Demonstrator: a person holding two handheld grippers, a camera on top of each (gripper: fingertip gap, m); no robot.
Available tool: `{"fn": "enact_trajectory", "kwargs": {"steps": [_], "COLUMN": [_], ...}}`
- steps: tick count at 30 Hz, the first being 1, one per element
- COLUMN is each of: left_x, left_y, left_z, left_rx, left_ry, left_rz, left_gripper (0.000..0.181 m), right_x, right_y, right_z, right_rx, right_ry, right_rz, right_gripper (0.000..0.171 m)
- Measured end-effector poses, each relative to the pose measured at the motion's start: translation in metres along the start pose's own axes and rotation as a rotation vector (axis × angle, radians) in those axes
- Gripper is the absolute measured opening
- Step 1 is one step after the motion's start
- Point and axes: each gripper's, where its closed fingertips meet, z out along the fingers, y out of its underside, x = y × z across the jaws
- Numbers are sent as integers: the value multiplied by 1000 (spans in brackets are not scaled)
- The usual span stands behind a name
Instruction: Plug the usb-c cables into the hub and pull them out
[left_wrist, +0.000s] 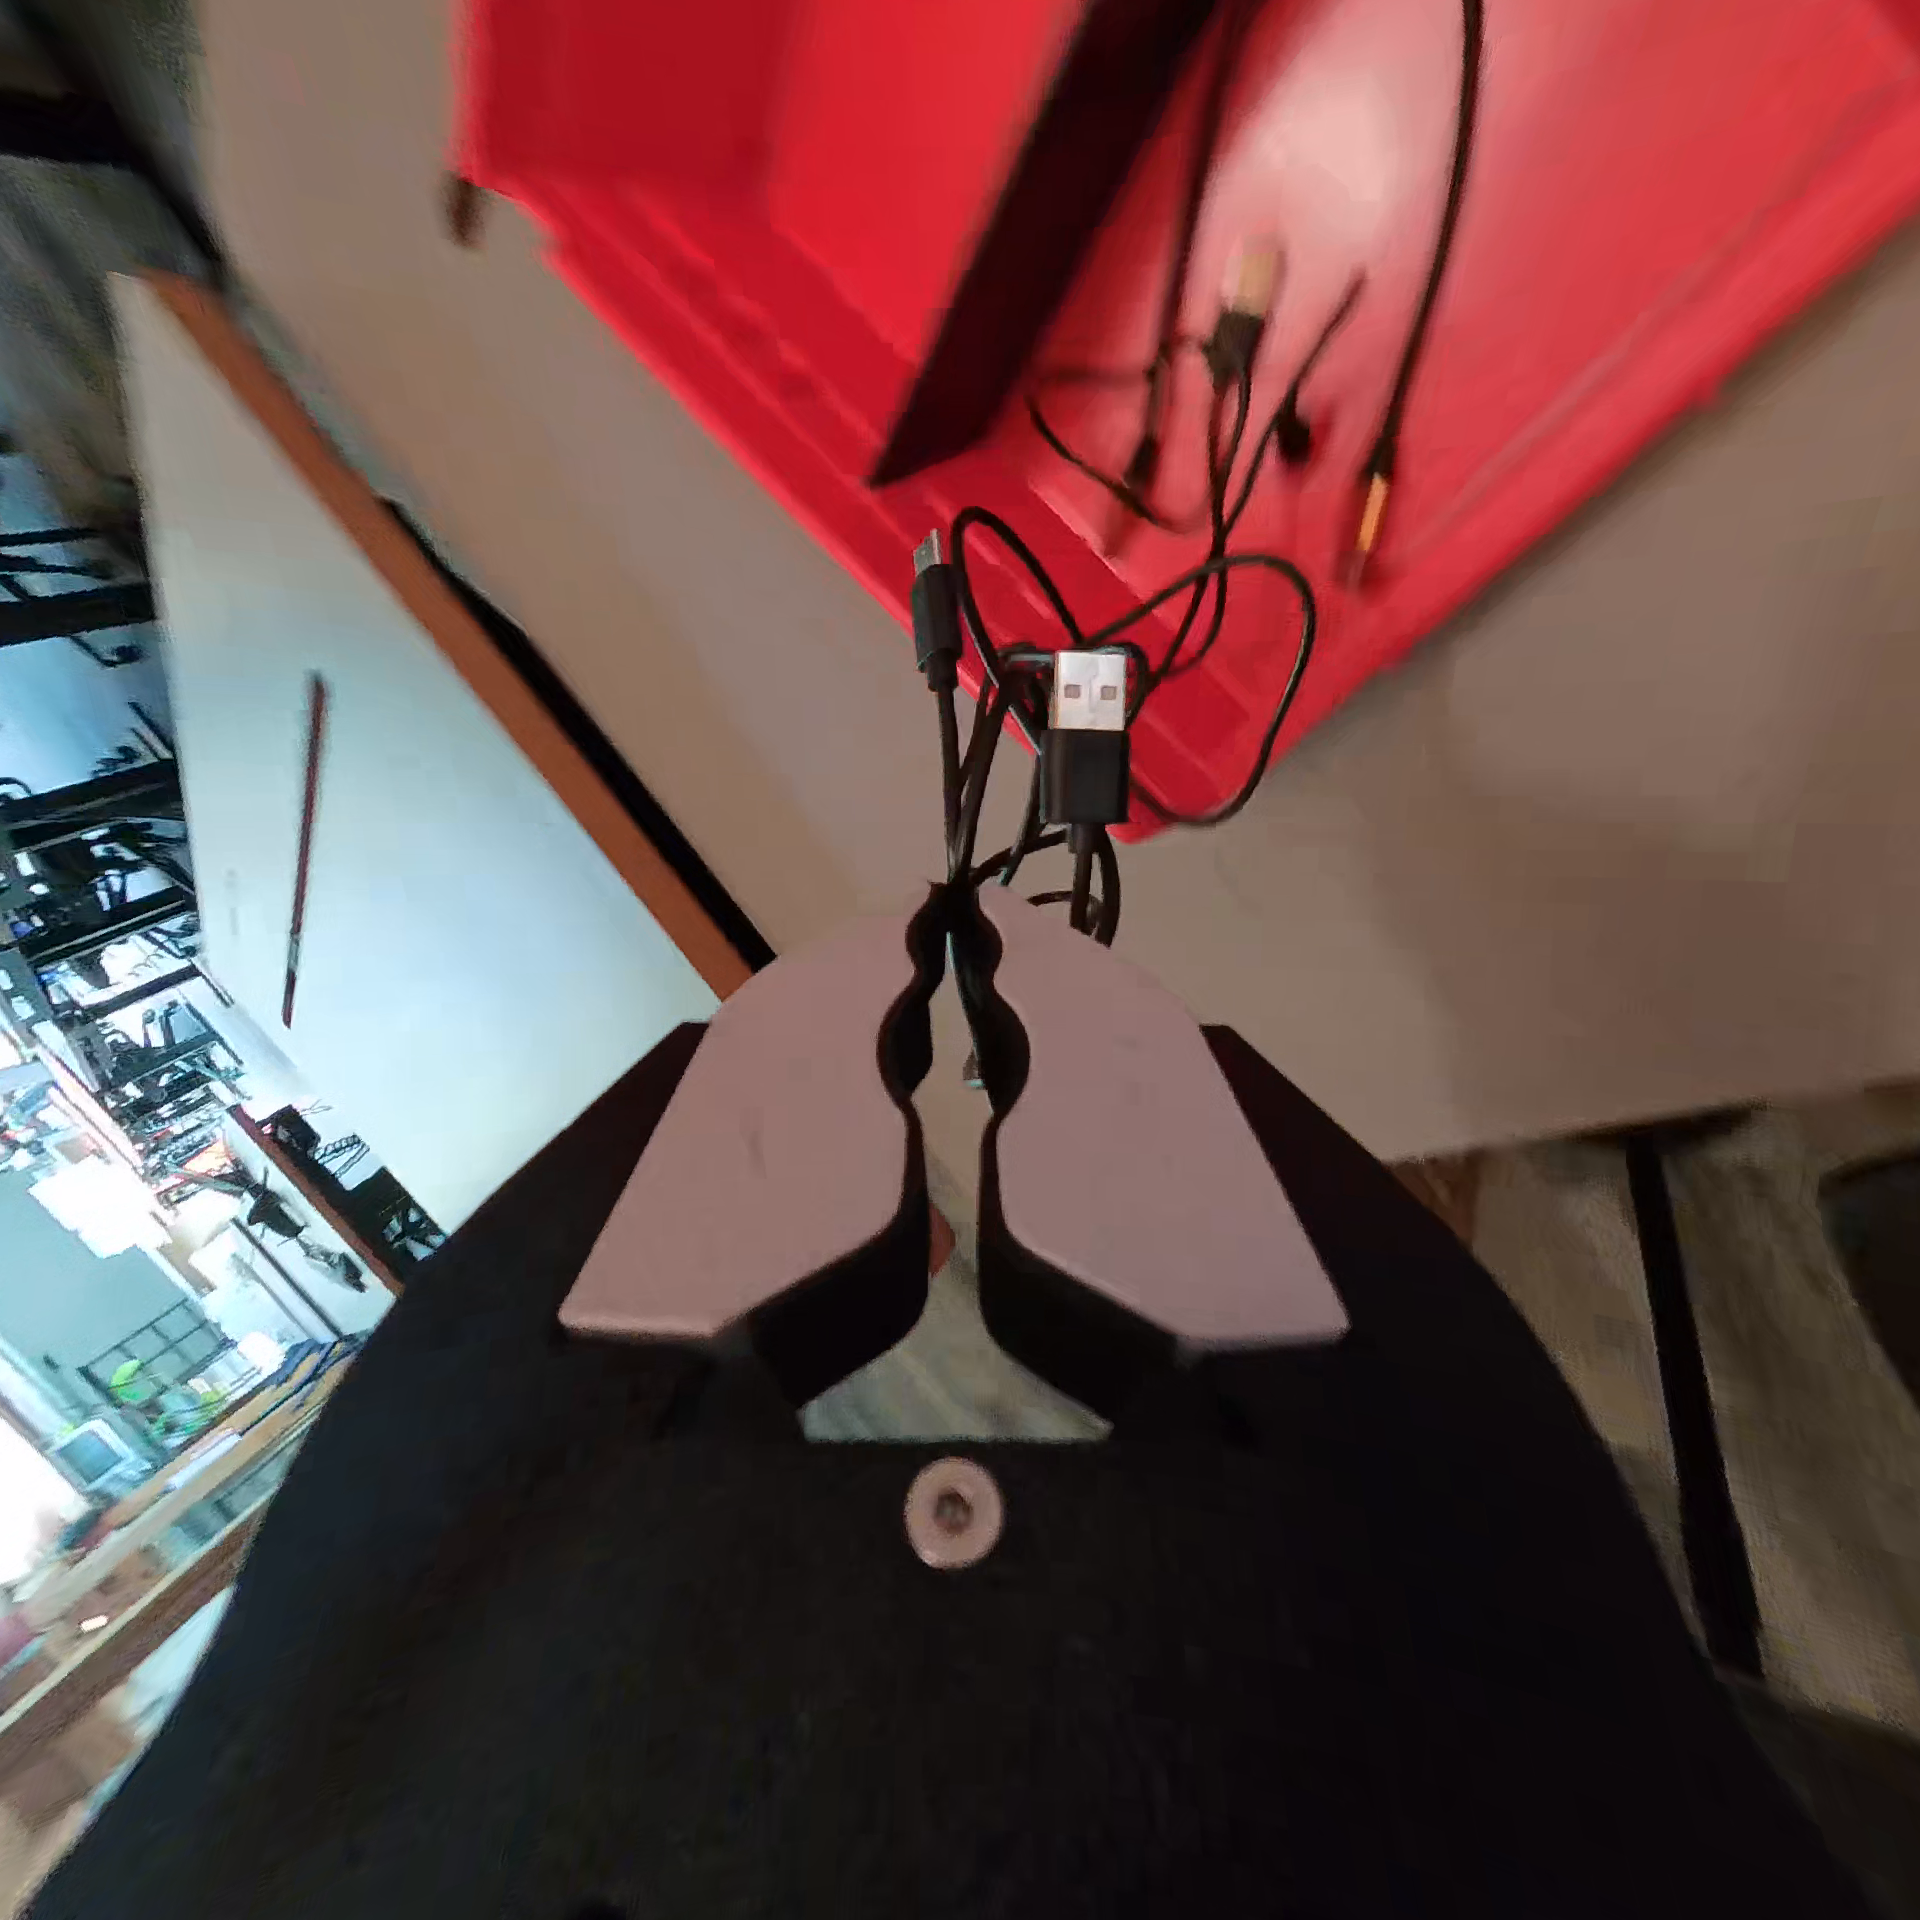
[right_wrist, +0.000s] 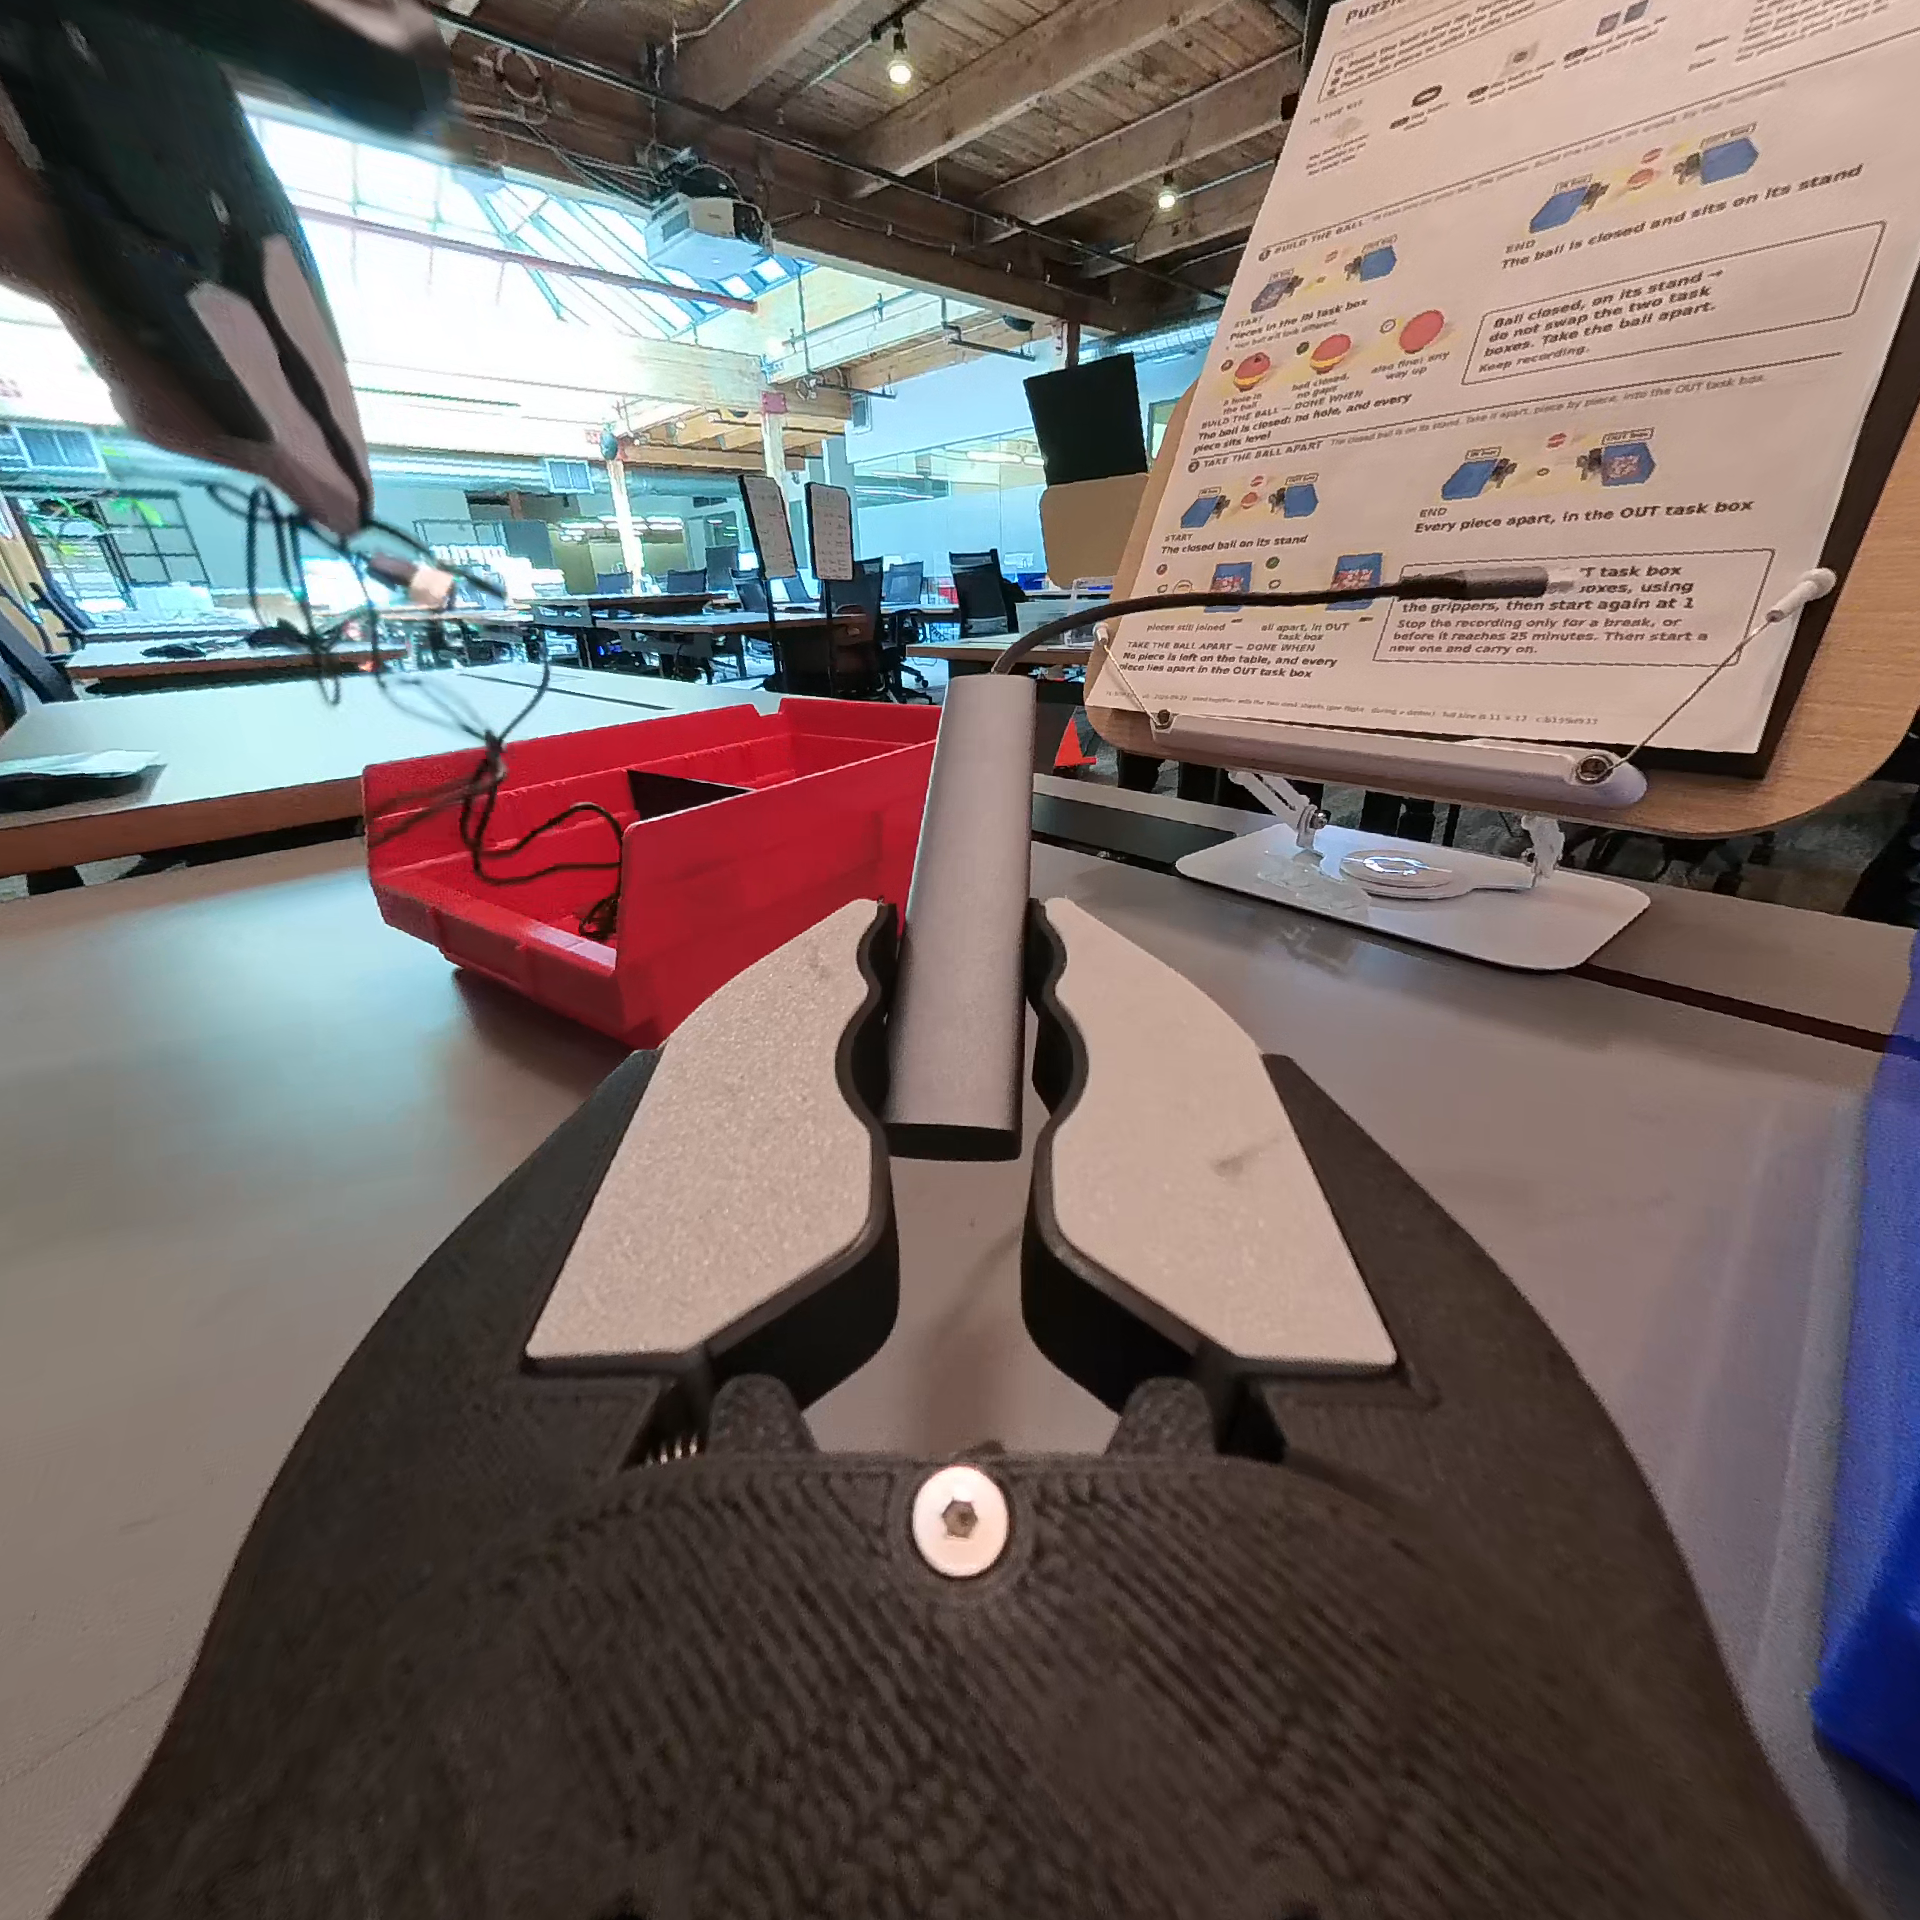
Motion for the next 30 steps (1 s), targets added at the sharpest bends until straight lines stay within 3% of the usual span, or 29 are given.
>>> {"fn": "enact_trajectory", "kwargs": {"steps": [7,14,22,26,30], "left_x": [-32,-26,28,79,153], "left_y": [-23,-49,-73,-85,-100], "left_z": [-85,-153,-209,-196,-124], "left_rx": [390,760,1101,1141,1123], "left_ry": [-169,-237,-59,8,79], "left_rz": [-136,-181,-133,-51,104], "left_gripper": [2,2,3,2,2], "right_x": [1,1,14,24,27], "right_y": [0,0,-4,-6,-7], "right_z": [0,0,-4,-7,-8], "right_rx": [2,3,38,50,58], "right_ry": [1,3,35,65,71], "right_rz": [4,5,88,92,99], "right_gripper": [23,24,23,23,23]}}
